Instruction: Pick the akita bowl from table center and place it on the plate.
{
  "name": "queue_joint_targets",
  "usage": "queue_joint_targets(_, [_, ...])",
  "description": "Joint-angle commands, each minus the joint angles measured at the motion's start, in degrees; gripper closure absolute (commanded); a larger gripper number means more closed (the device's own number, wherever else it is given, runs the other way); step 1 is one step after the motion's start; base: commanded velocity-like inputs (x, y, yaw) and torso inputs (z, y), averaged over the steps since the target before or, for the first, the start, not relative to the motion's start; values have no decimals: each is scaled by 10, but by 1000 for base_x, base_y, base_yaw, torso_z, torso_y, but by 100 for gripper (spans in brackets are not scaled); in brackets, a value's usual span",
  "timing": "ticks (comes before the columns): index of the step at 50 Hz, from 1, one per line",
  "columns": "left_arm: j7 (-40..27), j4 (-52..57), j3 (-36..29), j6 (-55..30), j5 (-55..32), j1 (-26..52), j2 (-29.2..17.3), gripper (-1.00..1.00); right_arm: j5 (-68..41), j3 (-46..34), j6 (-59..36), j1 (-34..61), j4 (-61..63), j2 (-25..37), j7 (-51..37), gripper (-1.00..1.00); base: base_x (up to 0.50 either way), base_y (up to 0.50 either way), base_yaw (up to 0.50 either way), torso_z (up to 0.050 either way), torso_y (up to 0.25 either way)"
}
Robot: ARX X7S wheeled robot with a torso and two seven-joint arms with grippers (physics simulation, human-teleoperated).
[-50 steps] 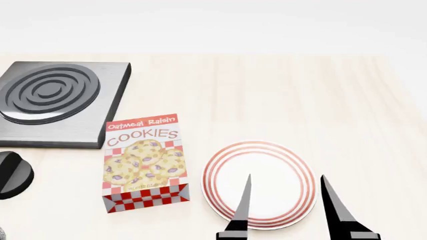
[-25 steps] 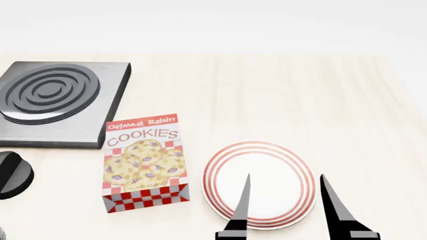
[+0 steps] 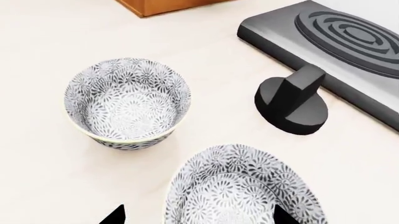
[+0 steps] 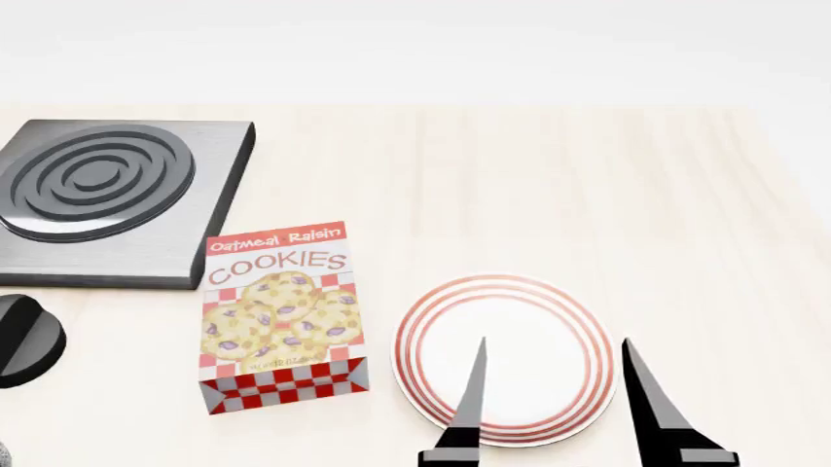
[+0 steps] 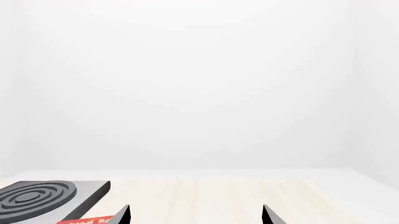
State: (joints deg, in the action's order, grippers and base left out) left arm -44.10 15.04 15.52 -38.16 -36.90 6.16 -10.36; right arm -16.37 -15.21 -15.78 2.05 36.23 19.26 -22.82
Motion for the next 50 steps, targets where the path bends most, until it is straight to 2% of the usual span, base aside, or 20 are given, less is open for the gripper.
queue_joint_targets(1, [21, -20, 0, 12, 4, -1, 0, -100, 3, 5, 0, 1, 0, -3, 4, -100, 0, 0, 0, 0, 0])
queue_joint_targets(4, [16, -8, 3, -2, -7, 3, -5, -100, 3, 3, 4, 1, -5, -3, 6, -100, 0, 0, 0, 0, 0])
queue_joint_targets(8, [32, -30, -3, 24, 5, -2, -3, -100, 2, 3, 2, 1, -3, -2, 5, -100, 0, 0, 0, 0, 0])
queue_joint_targets(38, [38, -85, -3, 41, -3, 2, -7, -100, 0, -2, 10, 2, -7, 2, 2, -100, 0, 0, 0, 0, 0])
queue_joint_targets(39, [37, -85, -3, 41, -3, 1, -7, 100, 0, -2, 9, 2, -6, 2, 1, -100, 0, 0, 0, 0, 0])
queue_joint_targets(50, [33, -88, -5, 40, -8, 0, -9, 100, -2, -4, 10, 3, -9, 4, 1, -100, 0, 0, 0, 0, 0])
